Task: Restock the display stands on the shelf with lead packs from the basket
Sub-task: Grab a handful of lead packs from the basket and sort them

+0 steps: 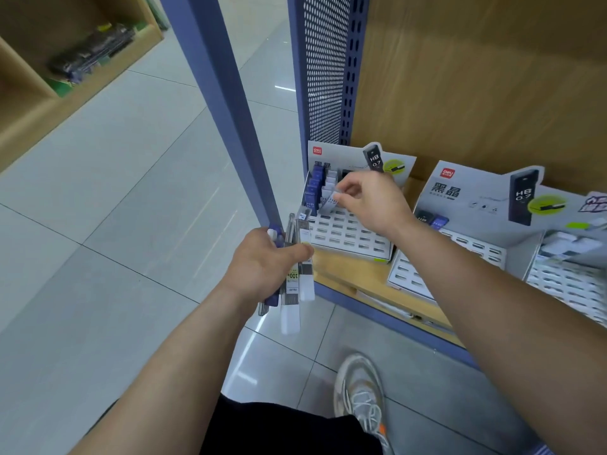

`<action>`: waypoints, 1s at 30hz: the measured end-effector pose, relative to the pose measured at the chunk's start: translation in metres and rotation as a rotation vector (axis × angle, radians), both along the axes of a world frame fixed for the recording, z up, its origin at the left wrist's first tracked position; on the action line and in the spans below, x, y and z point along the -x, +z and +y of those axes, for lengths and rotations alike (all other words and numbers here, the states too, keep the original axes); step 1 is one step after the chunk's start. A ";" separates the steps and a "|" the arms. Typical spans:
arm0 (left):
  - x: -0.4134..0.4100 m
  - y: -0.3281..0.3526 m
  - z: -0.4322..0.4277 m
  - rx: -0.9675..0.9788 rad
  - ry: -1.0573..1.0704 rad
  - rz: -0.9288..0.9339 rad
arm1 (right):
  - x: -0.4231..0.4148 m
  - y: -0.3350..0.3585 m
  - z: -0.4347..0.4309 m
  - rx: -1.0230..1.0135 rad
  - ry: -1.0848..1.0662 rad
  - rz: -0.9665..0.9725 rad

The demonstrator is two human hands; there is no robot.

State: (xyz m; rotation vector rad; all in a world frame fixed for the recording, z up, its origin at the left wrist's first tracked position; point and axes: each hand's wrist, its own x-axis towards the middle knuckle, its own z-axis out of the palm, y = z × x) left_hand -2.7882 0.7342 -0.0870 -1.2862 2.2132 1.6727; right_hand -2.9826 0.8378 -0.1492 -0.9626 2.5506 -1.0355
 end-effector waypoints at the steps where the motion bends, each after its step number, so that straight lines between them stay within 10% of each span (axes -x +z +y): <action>1: 0.000 0.000 0.000 0.000 0.000 0.004 | 0.000 0.001 0.002 -0.005 0.003 0.002; 26: 0.005 0.002 0.002 -0.072 0.012 0.088 | -0.011 0.007 -0.005 0.048 0.017 0.064; 30: 0.009 0.006 0.007 -0.138 0.003 0.144 | -0.036 0.042 0.024 0.289 -0.042 -0.366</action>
